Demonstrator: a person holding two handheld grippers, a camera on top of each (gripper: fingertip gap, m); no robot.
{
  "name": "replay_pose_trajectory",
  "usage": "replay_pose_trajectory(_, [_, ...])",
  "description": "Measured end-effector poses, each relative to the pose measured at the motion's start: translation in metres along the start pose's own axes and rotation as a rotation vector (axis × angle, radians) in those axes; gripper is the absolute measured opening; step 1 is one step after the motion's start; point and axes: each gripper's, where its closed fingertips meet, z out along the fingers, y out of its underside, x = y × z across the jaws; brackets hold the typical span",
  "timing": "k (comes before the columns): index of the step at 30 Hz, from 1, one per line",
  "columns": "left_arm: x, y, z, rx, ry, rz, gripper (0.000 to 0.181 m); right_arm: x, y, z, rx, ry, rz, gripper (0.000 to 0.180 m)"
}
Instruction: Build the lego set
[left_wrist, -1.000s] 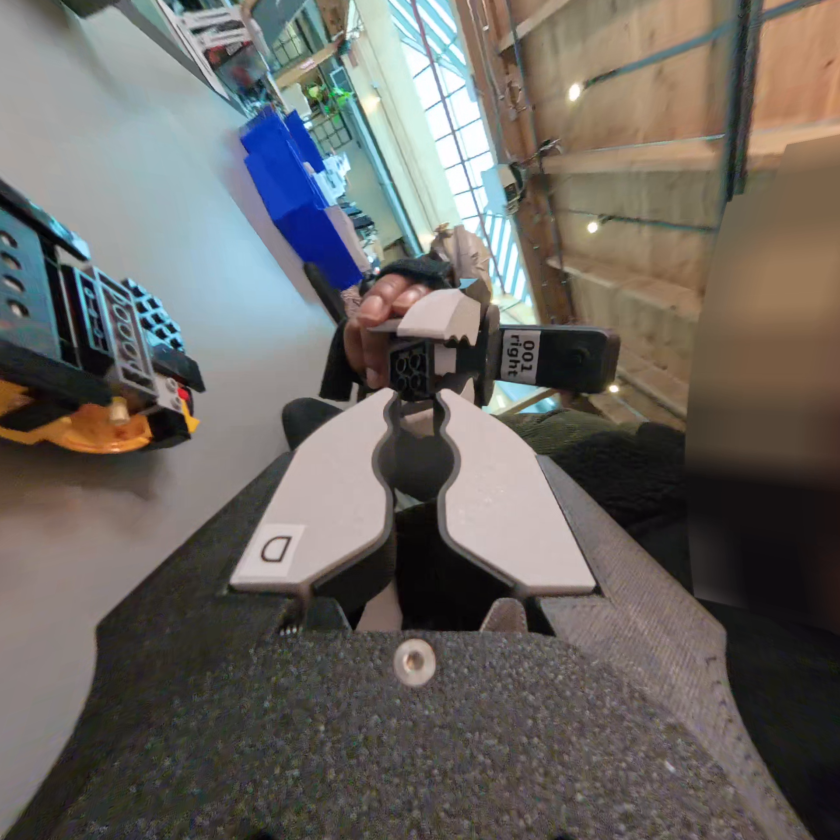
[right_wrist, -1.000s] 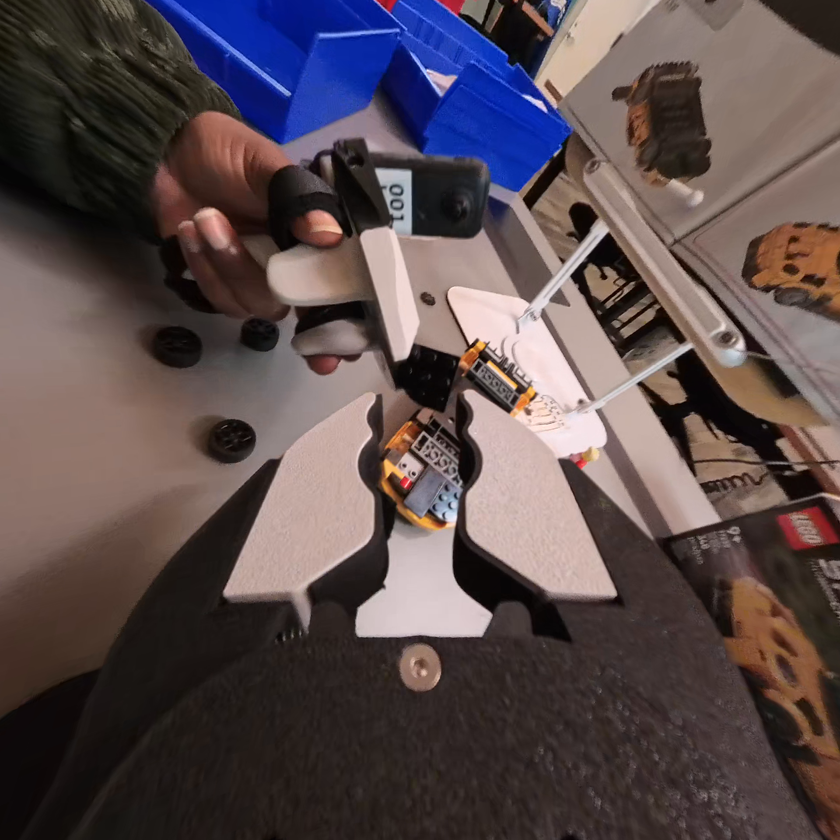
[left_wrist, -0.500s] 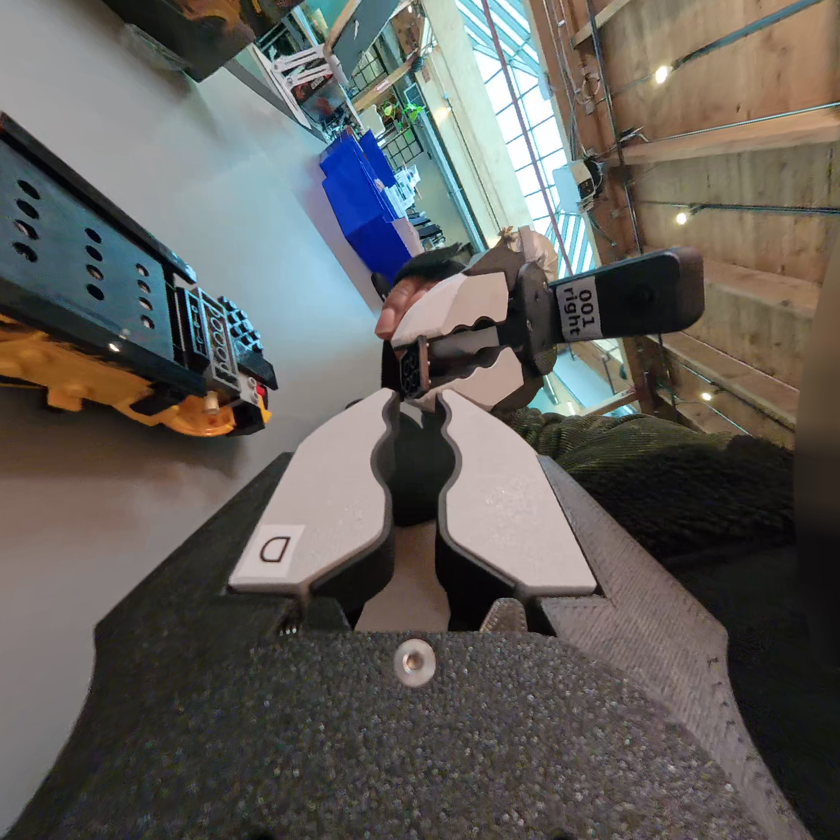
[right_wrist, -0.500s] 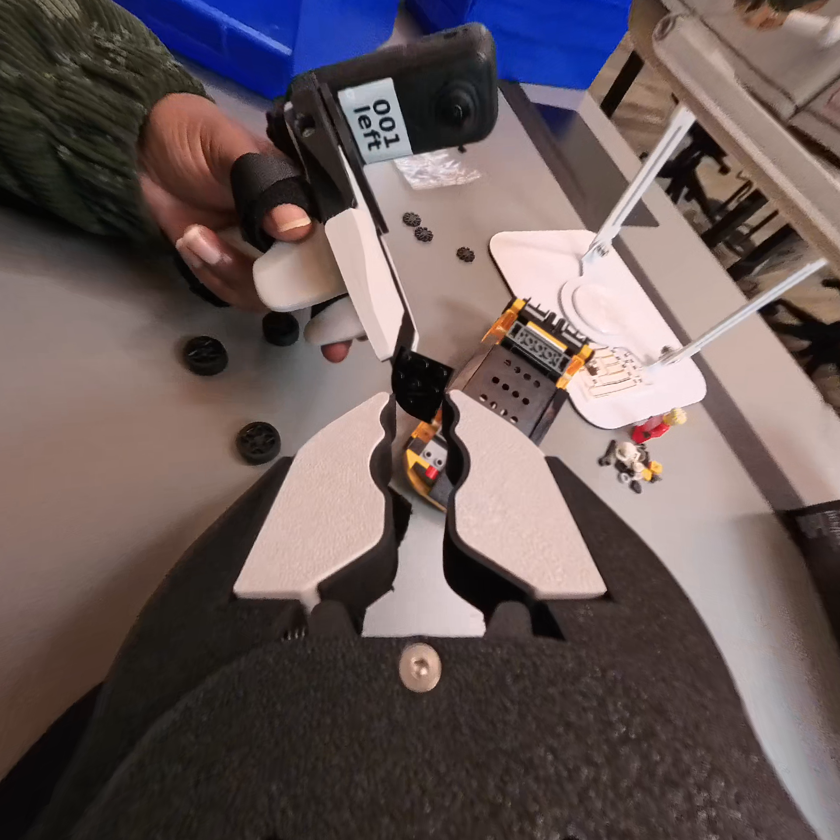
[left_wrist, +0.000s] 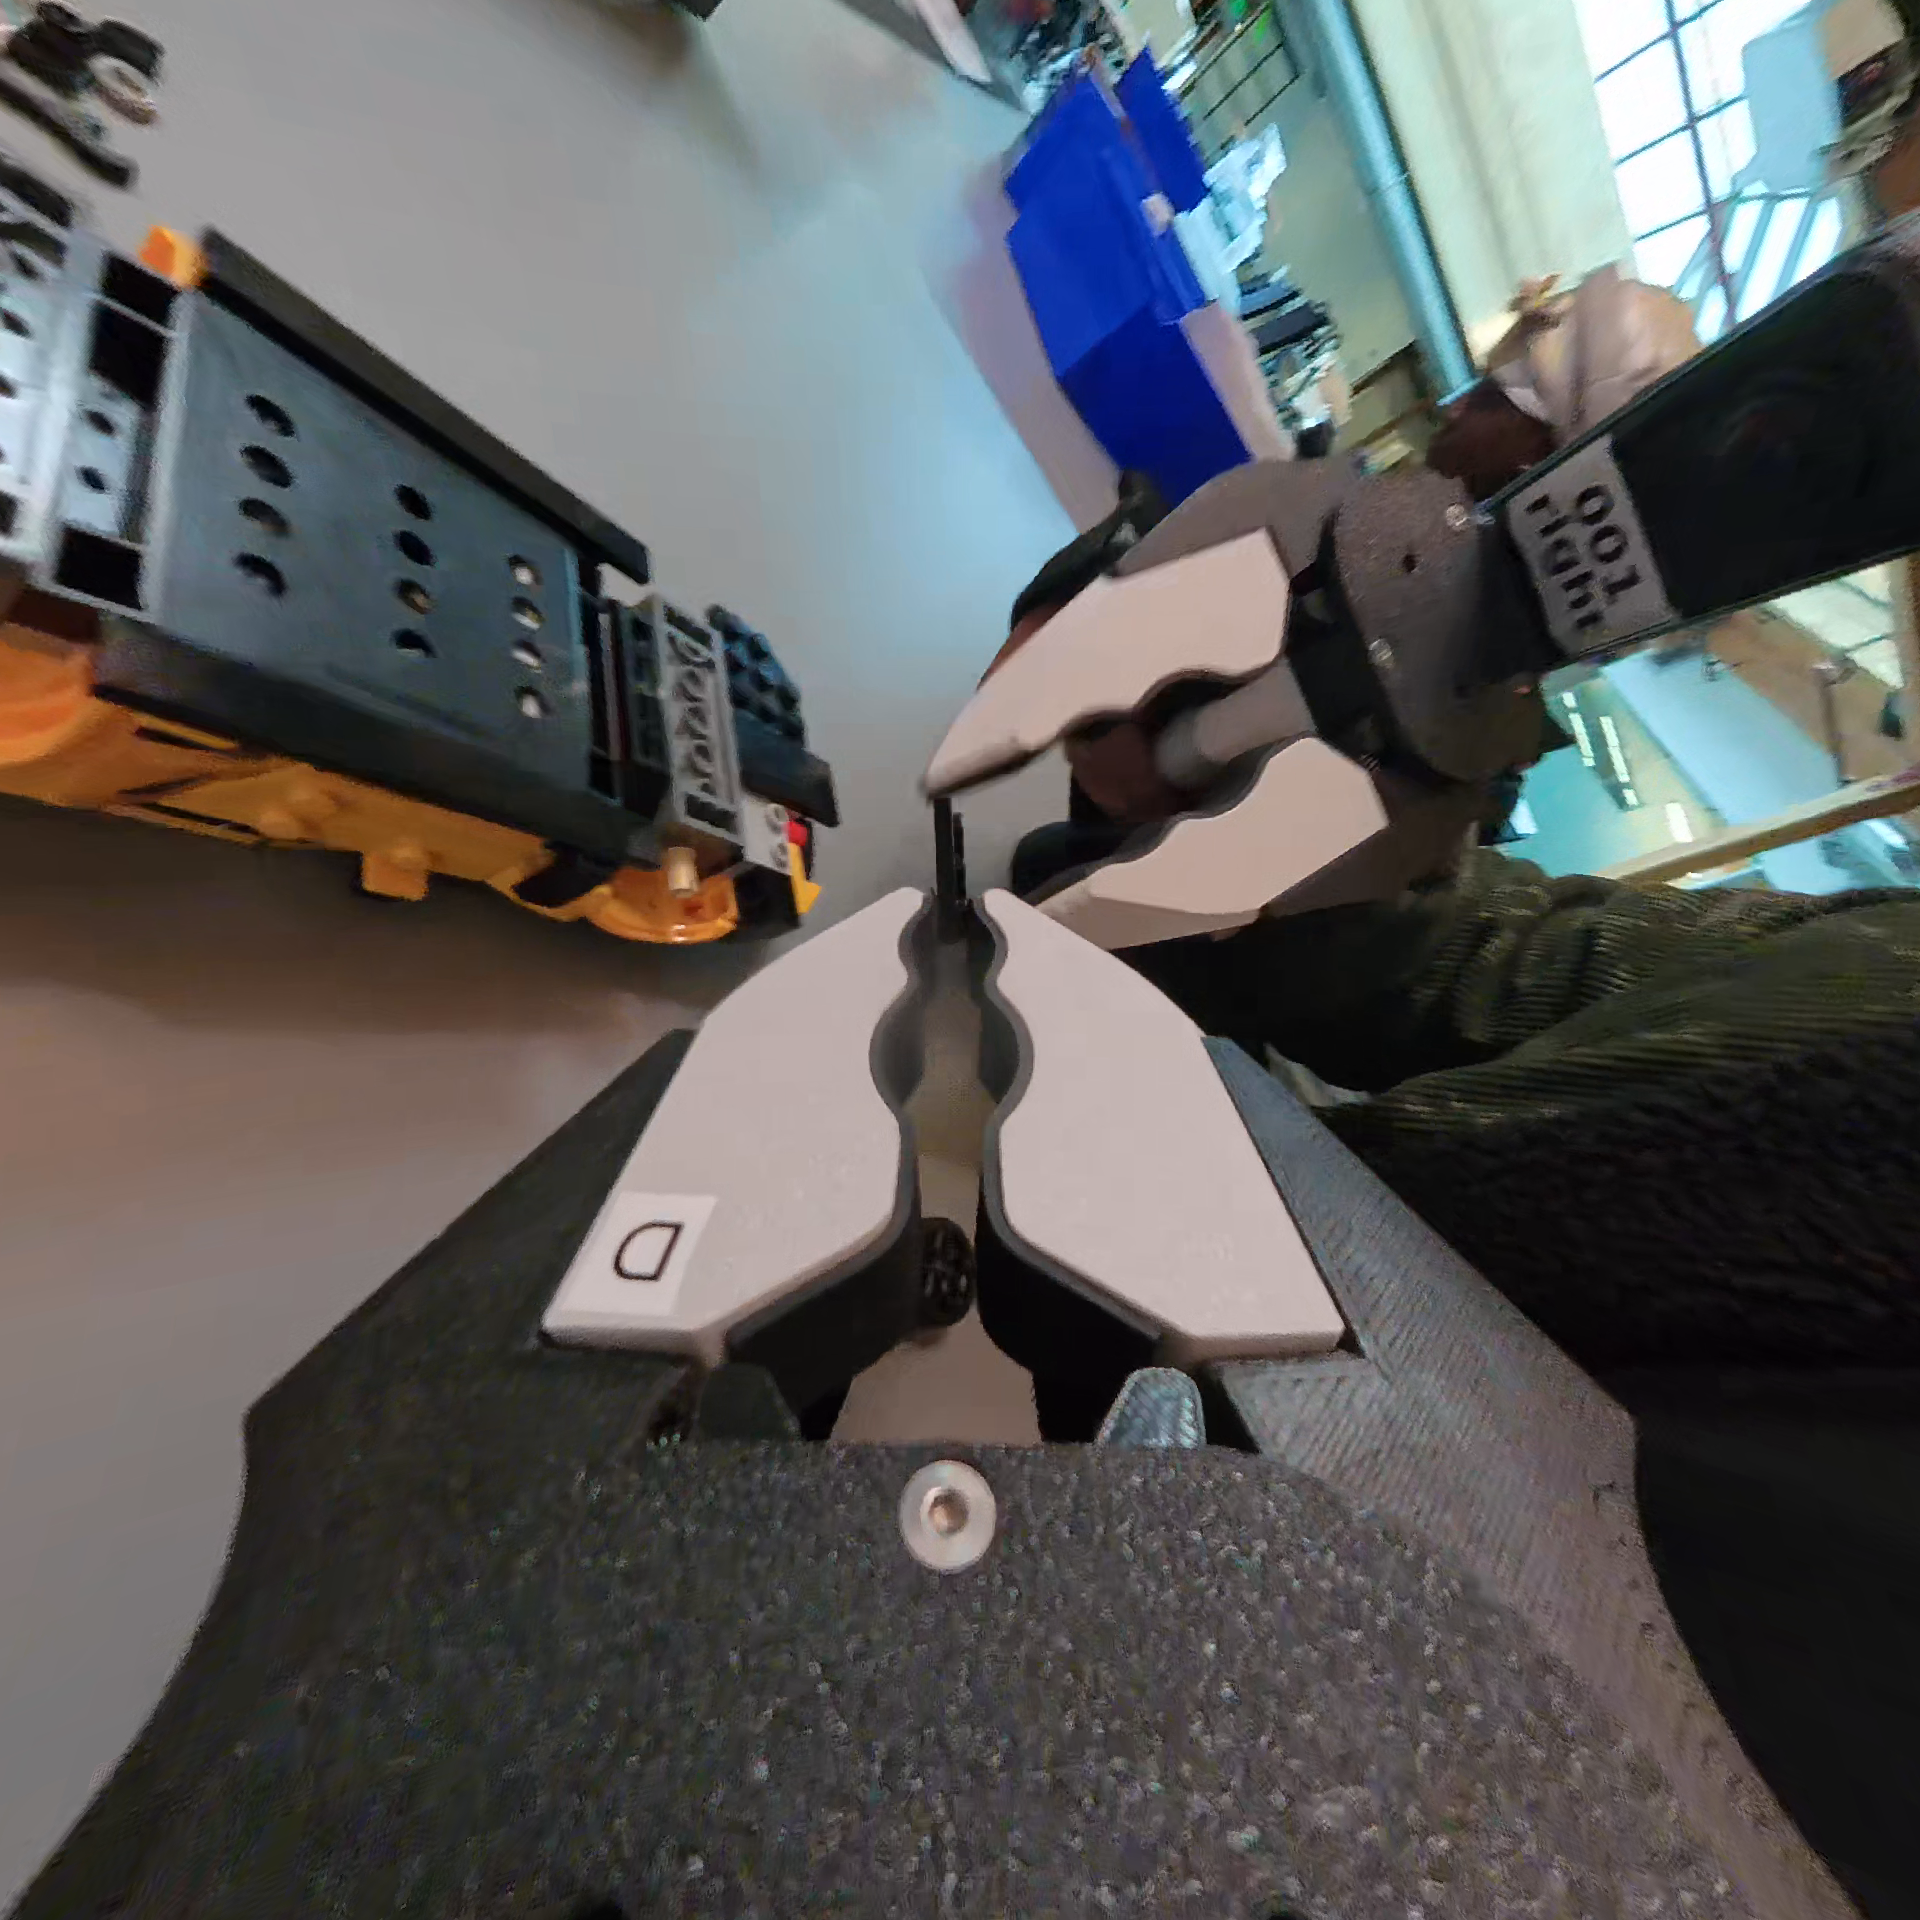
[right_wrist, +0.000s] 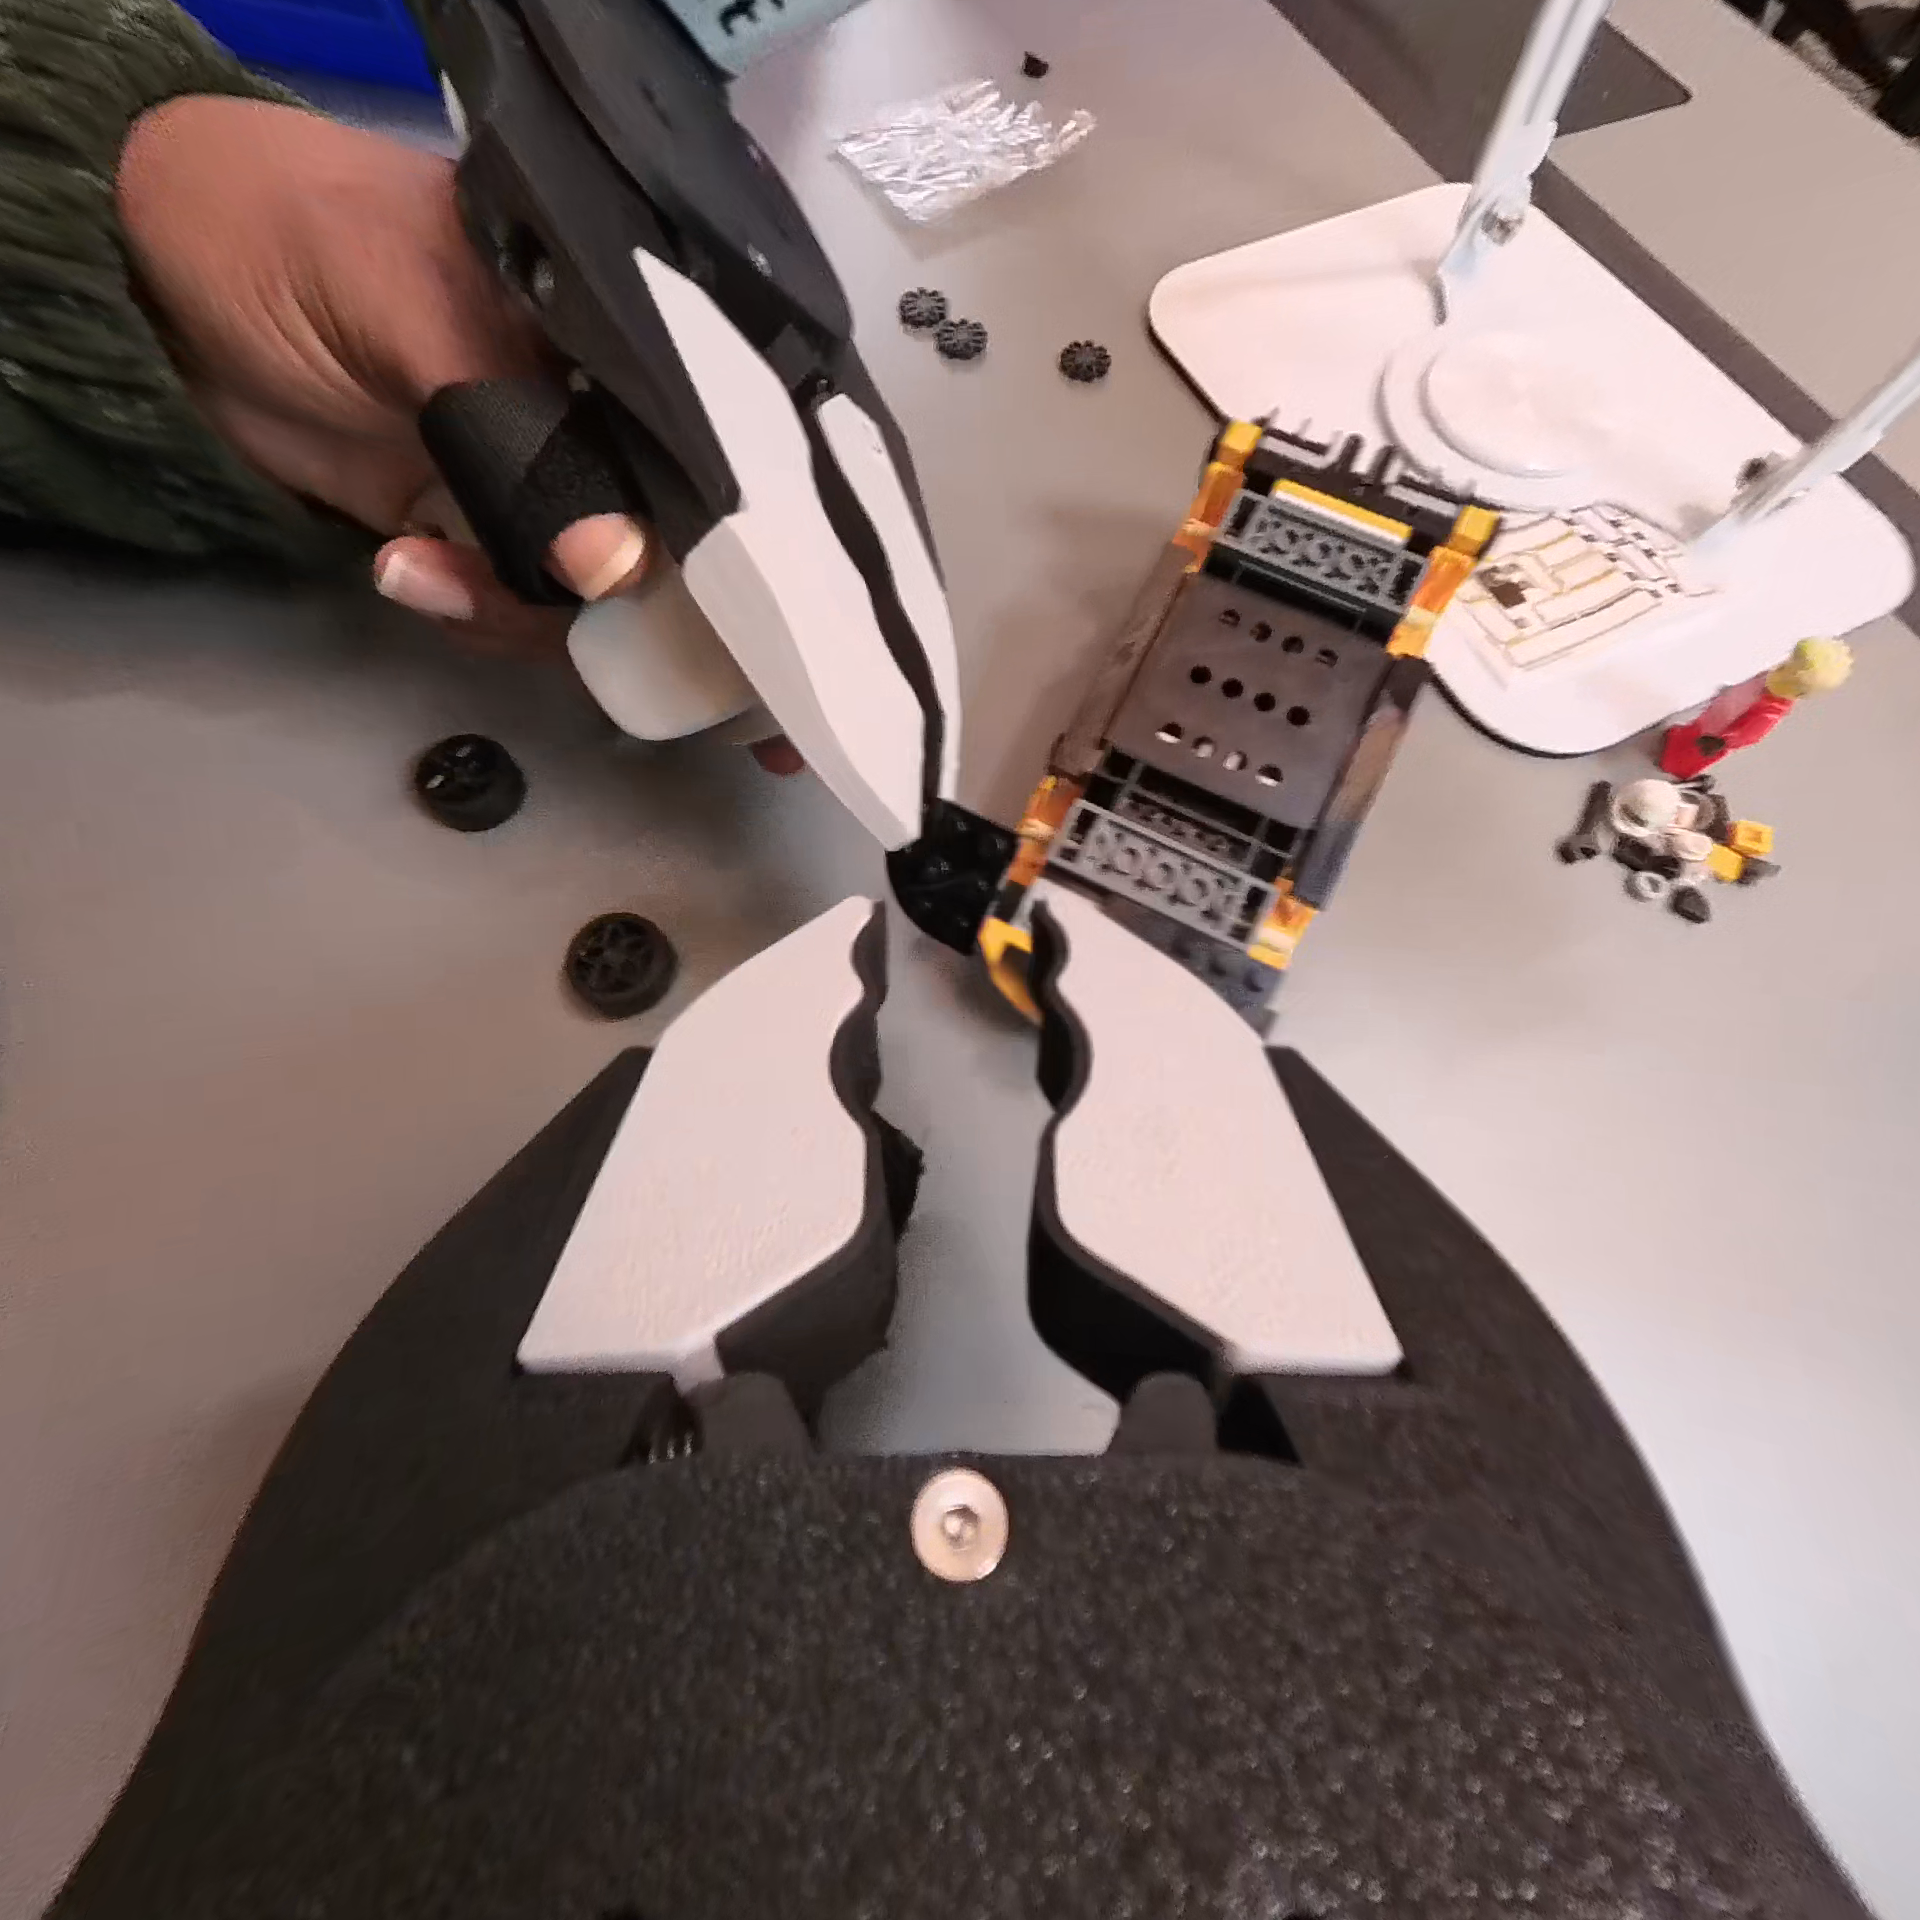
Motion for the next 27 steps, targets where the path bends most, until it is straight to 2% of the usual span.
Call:
replay_pose_trajectory(2, [-0.007, -0.002, 0.001, -0.010, -0.020, -0.022, 0.005, 0.022, 0.008, -0.002, -0.024, 0.035, -0.041, 0.038])
replay_pose_trajectory(4, [-0.011, -0.005, 0.000, -0.002, -0.022, -0.055, 0.005, 0.038, 0.024, 0.000, -0.082, 0.005, -0.089, 0.063])
replay_pose_trajectory(7, [-0.015, -0.002, 0.001, -0.027, -0.009, -0.098, 0.005, 0.049, 0.040, 0.011, -0.121, -0.066, -0.128, 0.076])
replay_pose_trajectory(9, [-0.018, -0.001, 0.000, -0.039, -0.012, -0.115, 0.005, 0.045, 0.043, 0.019, -0.135, -0.109, -0.143, 0.074])
replay_pose_trajectory(14, [-0.027, 0.005, -0.006, -0.110, -0.044, -0.079, 0.005, 0.026, 0.038, 0.023, -0.141, -0.108, -0.172, 0.052])
replay_pose_trajectory(27, [-0.032, 0.004, -0.027, -0.258, -0.015, -0.062, 0.005, 0.001, 0.028, 0.021, -0.079, -0.122, -0.196, 0.047])
